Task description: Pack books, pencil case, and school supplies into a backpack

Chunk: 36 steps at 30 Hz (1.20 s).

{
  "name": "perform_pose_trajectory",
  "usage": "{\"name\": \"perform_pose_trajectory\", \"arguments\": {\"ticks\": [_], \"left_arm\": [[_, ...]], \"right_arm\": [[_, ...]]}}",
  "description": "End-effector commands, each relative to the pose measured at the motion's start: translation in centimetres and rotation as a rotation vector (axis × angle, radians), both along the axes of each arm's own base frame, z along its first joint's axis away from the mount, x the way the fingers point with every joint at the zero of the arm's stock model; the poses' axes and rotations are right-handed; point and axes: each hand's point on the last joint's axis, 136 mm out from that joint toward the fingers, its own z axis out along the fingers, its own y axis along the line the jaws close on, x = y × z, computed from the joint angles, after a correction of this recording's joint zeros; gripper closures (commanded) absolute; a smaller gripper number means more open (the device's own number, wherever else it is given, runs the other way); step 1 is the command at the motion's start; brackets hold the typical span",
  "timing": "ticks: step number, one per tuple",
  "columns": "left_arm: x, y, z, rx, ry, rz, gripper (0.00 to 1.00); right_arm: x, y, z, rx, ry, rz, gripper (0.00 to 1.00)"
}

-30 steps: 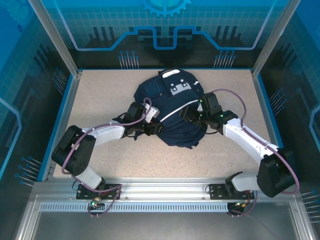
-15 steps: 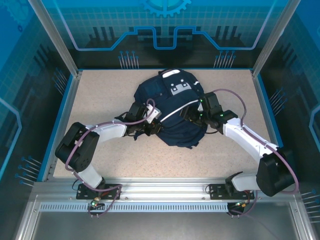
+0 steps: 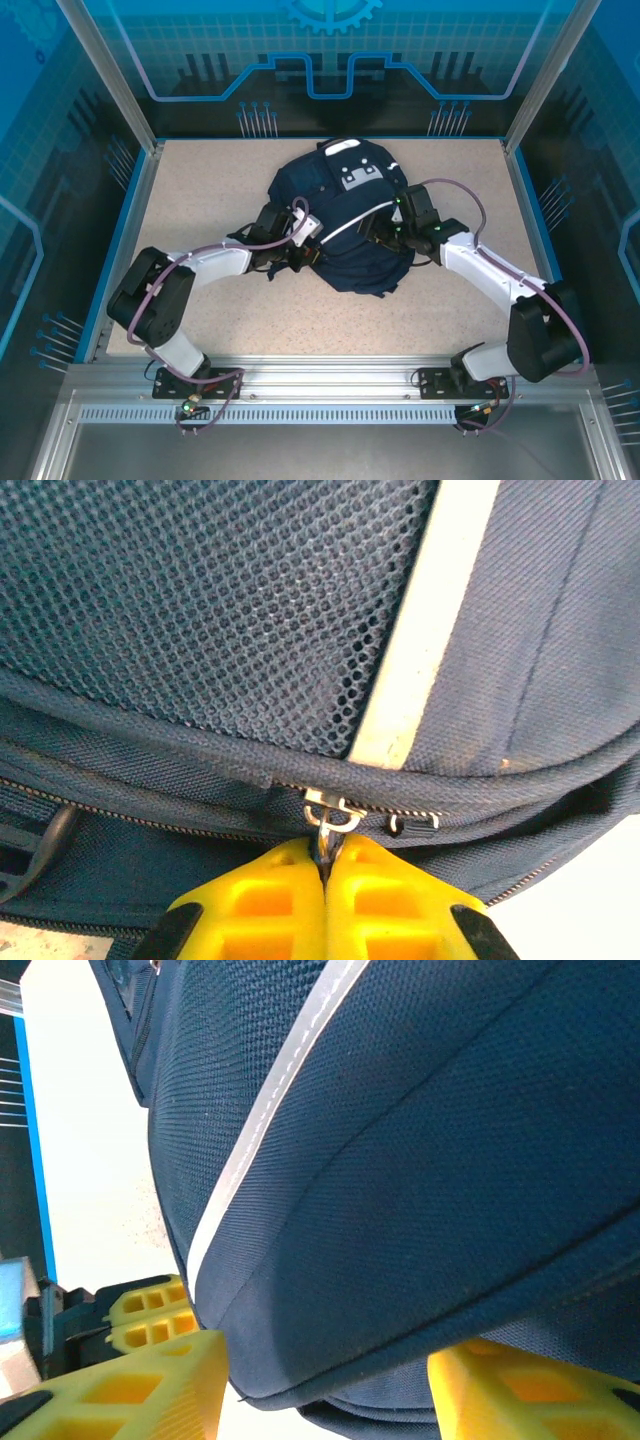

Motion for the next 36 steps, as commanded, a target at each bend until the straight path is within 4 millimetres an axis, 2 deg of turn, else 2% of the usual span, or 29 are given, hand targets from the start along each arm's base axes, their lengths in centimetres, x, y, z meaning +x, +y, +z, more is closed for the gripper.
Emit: {"name": "perform_pose_trajectory", "arguments": {"ticks": [1, 5, 8, 11, 16, 20, 24, 27, 29, 30, 33, 36], "left_arm": [[-0.9, -0.2, 1.7, -0.061, -0.005, -0.007, 1.0], [-2.0, -0.1, 2.1, -0.086, 0.006, -0.001, 1.0], [-2.7, -0.3, 2.2, -0.103, 0.012, -0.001, 1.0], [-3.6, -0.9, 2.7, -0.139, 0.014, -0.013, 1.0], [-5.4, -2.4, 3.2, -0.164, 0.008, -0.05, 1.0], [-6.7, -3.7, 3.7, -0.193, 0.006, -0.074, 1.0], [-7.6, -6.0, 4.6, -0.25, 0.009, -0.105, 1.0], [-7.6, -7.4, 4.9, -0.277, 0.016, -0.108, 1.0], [-7.2, -7.4, 4.9, -0.286, 0.022, -0.081, 0.99], [-7.1, -7.2, 5.1, -0.285, 0.018, -0.07, 0.94], [-7.1, -6.2, 5.7, -0.273, 0.02, -0.037, 0.65], [-7.0, -4.4, 6.6, -0.268, 0.025, 0.012, 0.46]], "right_arm": [[0.2, 1.0, -0.5, 0.015, 0.007, 0.019, 0.45], [0.7, 2.3, -0.9, 0.049, 0.001, 0.032, 0.5], [1.3, 3.3, -1.0, 0.082, -0.009, 0.034, 0.57], [2.0, 4.4, -1.1, 0.113, -0.015, 0.031, 0.69], [2.9, 5.8, -1.6, 0.128, -0.015, 0.022, 0.78], [3.2, 6.8, -1.8, 0.126, -0.019, 0.026, 0.79], [3.1, 7.2, -2.0, 0.113, -0.02, 0.043, 0.77], [2.3, 6.3, -2.0, 0.079, -0.022, 0.05, 0.7], [1.4, 5.2, -1.6, 0.052, -0.028, 0.048, 0.64], [0.9, 4.6, -1.3, 0.039, -0.035, 0.051, 0.6], [-1.0, 2.5, -0.3, -0.036, -0.059, 0.067, 0.46], [-3.1, 0.4, -0.4, -0.147, -0.055, 0.107, 0.38]]}}
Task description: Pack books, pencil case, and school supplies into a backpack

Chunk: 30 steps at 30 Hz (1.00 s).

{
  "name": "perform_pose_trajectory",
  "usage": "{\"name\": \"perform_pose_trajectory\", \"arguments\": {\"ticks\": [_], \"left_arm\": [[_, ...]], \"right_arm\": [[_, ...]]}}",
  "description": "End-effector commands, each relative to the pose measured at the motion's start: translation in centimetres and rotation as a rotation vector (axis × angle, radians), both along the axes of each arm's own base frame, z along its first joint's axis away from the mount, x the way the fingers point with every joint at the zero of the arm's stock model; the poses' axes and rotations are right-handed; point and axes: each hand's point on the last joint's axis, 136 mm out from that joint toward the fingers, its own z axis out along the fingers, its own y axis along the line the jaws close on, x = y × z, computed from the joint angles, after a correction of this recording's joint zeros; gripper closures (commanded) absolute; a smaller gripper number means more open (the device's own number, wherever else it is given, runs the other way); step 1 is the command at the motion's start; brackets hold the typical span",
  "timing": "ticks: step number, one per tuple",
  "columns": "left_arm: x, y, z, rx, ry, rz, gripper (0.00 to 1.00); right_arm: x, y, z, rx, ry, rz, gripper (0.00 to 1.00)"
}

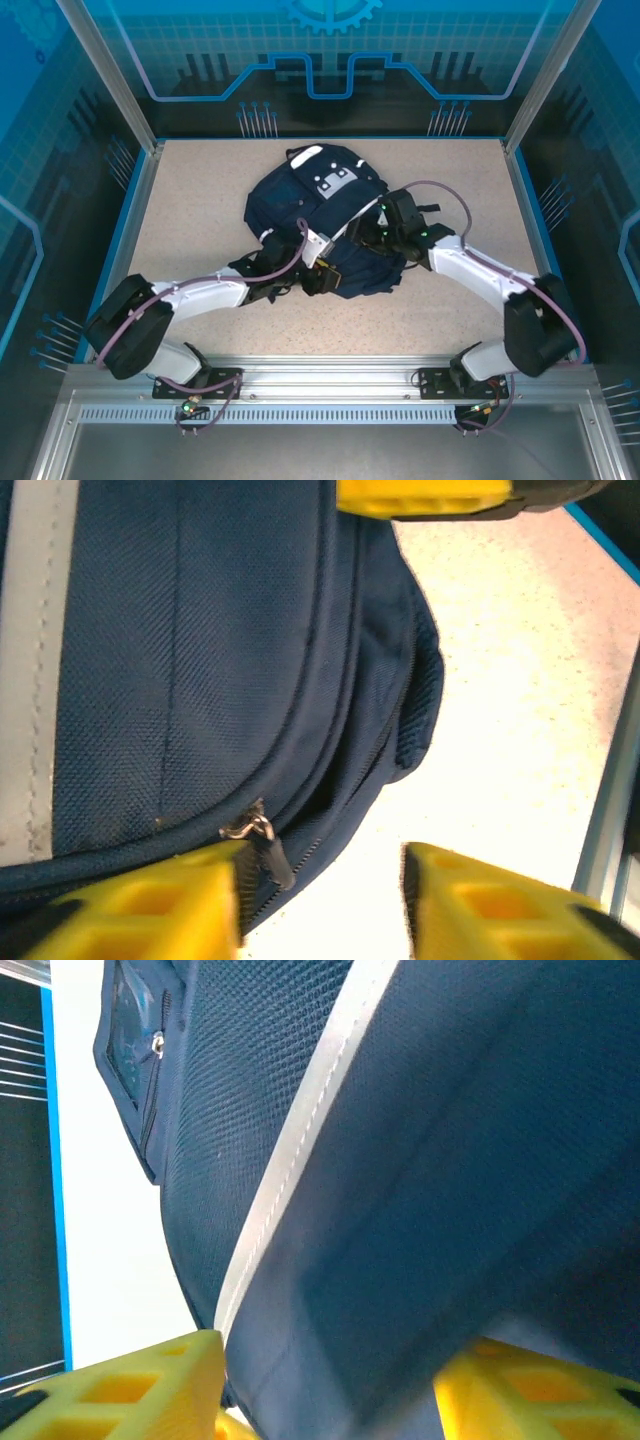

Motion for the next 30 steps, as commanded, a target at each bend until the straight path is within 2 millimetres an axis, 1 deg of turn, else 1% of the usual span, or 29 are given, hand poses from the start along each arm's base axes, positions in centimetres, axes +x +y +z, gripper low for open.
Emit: {"name": "perform_pose_trajectory", "arguments": {"ticks": [1, 3, 4, 6, 8, 10, 13, 17, 20, 24, 27, 30], "left_arm": [[0.1, 1.3, 3.2, -0.062, -0.01, 0.041, 0.41], [0.7, 3.1, 3.8, -0.063, 0.001, 0.123, 0.32], [1.2, 4.2, 4.2, -0.063, 0.005, 0.181, 0.27], [2.2, 6.5, 4.7, -0.059, 0.006, 0.306, 0.18], [3.3, 9.0, 5.0, -0.053, 0.009, 0.445, 0.12], [4.1, 11.1, 5.2, -0.06, 0.026, 0.56, 0.08], [4.7, 13.2, 5.1, -0.064, 0.058, 0.68, 0.04], [4.8, 14.3, 5.1, -0.063, 0.089, 0.748, 0.02], [4.9, 14.9, 4.7, -0.06, 0.119, 0.793, 0.01], [5.0, 14.9, 4.1, -0.052, 0.153, 0.801, 0.01], [5.0, 14.6, 4.0, -0.057, 0.162, 0.794, 0.01], [5.2, 14.6, 4.0, -0.058, 0.169, 0.8, 0.01]], "right_arm": [[-2.9, -2.7, -0.9, -0.172, 0.01, 0.061, 0.36], [-4.0, -3.5, -1.2, -0.226, 0.016, 0.083, 0.35], [-4.5, -3.6, -1.3, -0.249, 0.014, 0.1, 0.35], [-5.3, -3.3, -1.2, -0.292, -0.002, 0.13, 0.35], [-5.9, -2.5, -1.2, -0.338, -0.026, 0.156, 0.35], [-6.3, -1.0, -1.2, -0.384, -0.054, 0.186, 0.35], [-6.7, 1.6, -1.6, -0.455, -0.089, 0.218, 0.38], [-6.7, 4.2, -2.5, -0.536, -0.122, 0.226, 0.43], [-6.4, 5.5, -3.5, -0.56, -0.125, 0.224, 0.49], [-5.5, 6.1, -4.2, -0.587, -0.129, 0.202, 0.57], [-5.1, 6.5, -4.4, -0.598, -0.137, 0.207, 0.59], [-5.0, 6.9, -4.8, -0.609, -0.126, 0.224, 0.64]]}}
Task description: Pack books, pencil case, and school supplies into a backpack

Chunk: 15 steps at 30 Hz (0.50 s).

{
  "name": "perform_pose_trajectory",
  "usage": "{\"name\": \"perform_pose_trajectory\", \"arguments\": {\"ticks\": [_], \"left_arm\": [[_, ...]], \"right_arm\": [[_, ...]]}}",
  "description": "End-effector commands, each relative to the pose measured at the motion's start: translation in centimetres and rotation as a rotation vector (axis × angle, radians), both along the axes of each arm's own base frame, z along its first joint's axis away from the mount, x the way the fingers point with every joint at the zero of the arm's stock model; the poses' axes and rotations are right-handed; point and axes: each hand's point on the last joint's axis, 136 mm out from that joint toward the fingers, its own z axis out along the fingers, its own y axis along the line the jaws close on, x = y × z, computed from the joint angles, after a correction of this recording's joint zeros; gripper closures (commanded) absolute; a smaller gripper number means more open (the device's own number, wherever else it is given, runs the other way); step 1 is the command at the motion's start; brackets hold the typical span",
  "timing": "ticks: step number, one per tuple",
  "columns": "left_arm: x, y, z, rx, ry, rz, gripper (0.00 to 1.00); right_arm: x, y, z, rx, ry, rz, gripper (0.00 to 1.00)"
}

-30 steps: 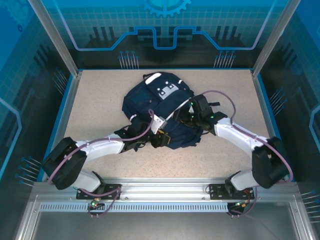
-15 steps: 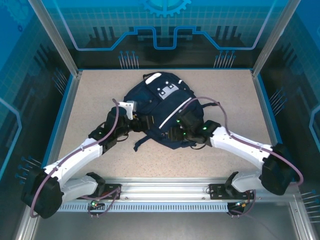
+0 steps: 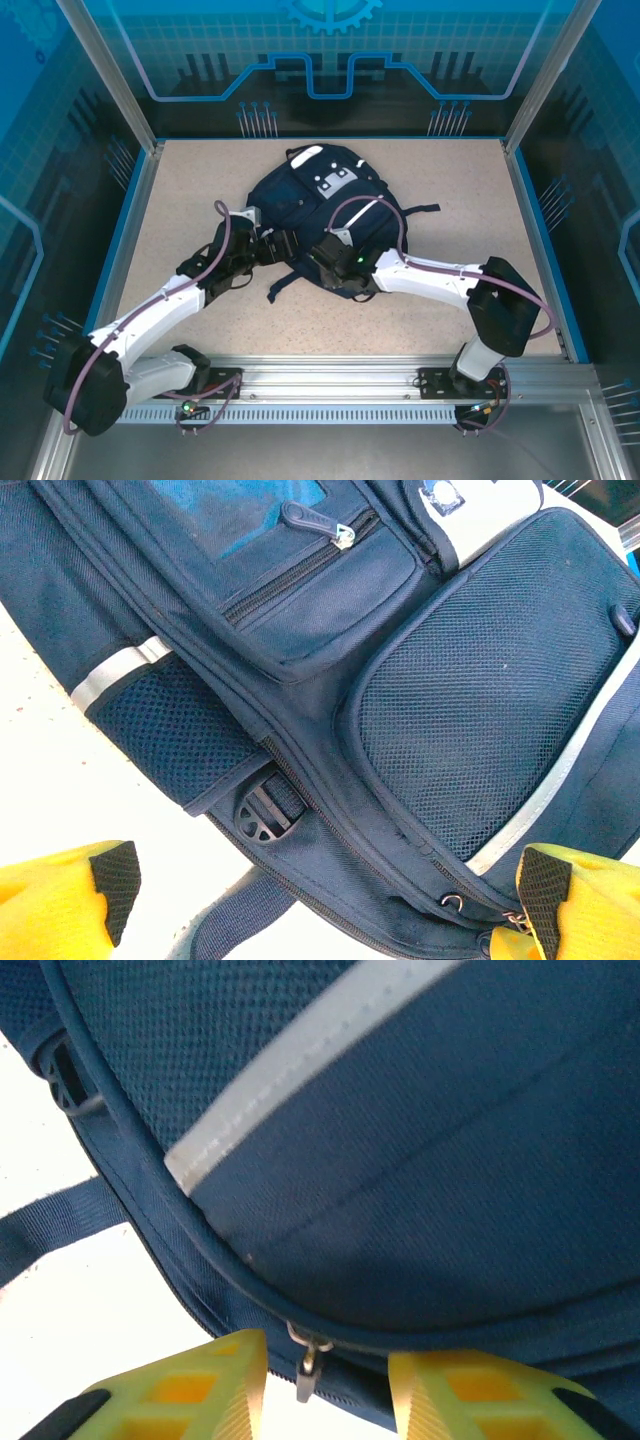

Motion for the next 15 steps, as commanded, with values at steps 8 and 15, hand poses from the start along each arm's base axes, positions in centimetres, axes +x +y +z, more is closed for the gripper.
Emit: {"name": "perform_pose_trajectory", "arguments": {"ticks": [8, 15], "left_arm": [[0.7, -0.2, 0.0, -0.061, 0.05, 0.058, 0.01], [1.1, -2.9, -0.4, -0.234, 0.11, 0.026, 0.1]], "right_arm": [[0.7, 0.6, -0.7, -0.039, -0.004, -0.015, 0.73], [0.6, 0.6, -1.4, -0.055, 0.01, -0.001, 0.85]]}}
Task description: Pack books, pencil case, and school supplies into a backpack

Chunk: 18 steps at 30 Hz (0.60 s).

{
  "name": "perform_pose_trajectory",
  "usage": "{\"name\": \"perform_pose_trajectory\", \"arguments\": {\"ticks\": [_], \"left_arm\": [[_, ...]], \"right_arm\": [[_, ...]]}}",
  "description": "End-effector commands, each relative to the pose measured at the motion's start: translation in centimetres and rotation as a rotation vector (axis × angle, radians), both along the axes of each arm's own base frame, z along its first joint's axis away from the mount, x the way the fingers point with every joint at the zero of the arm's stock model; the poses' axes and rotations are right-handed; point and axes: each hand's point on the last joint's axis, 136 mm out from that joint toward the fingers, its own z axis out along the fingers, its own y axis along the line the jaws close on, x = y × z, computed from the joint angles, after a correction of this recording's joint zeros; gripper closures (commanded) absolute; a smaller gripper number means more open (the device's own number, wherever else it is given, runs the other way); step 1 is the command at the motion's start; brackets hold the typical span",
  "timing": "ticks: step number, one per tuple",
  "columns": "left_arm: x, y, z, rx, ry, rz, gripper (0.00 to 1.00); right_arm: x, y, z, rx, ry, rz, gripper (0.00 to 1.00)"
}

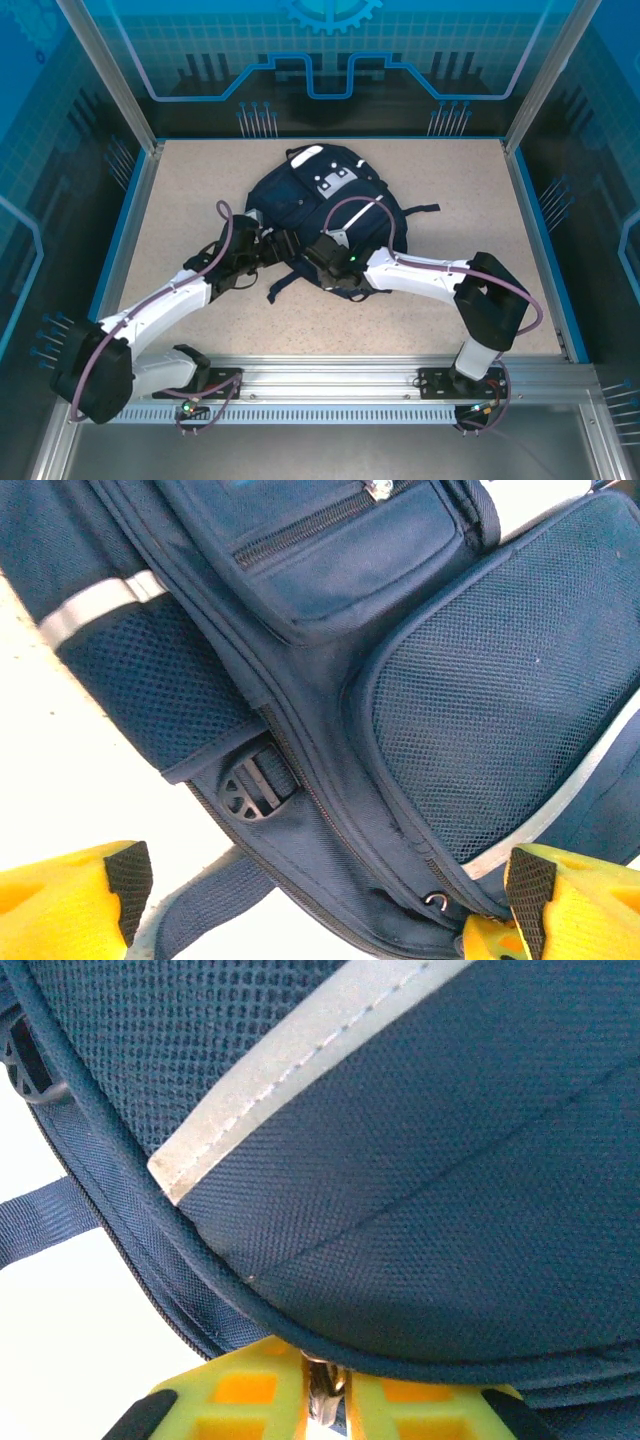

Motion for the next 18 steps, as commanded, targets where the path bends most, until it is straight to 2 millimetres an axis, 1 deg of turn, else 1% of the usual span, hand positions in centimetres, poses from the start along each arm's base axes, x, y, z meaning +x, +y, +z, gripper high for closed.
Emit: {"name": "perform_pose_trajectory", "arguments": {"ticks": [1, 6, 10, 12, 18], "left_arm": [[1.0, -2.4, 1.5, -0.165, 0.006, -0.02, 0.13], [1.6, -4.8, 0.8, -0.313, 0.055, -0.054, 0.3], [2.2, -5.7, -0.2, -0.37, 0.081, -0.046, 0.43], [2.5, -5.9, -0.6, -0.386, 0.09, -0.039, 0.47], [3.0, -5.9, -2.2, -0.39, 0.131, 0.001, 0.49]], "right_arm": [[0.4, 0.5, 0.1, -0.012, -0.012, 0.004, 0.87], [0.4, 0.4, 0.7, -0.009, -0.027, 0.019, 0.96], [0.3, 0.6, 1.6, 0.006, -0.041, 0.048, 0.98], [0.2, 0.8, 1.9, 0.014, -0.04, 0.064, 0.99], [0.0, 1.0, 2.3, 0.03, -0.037, 0.073, 1.0]]}}
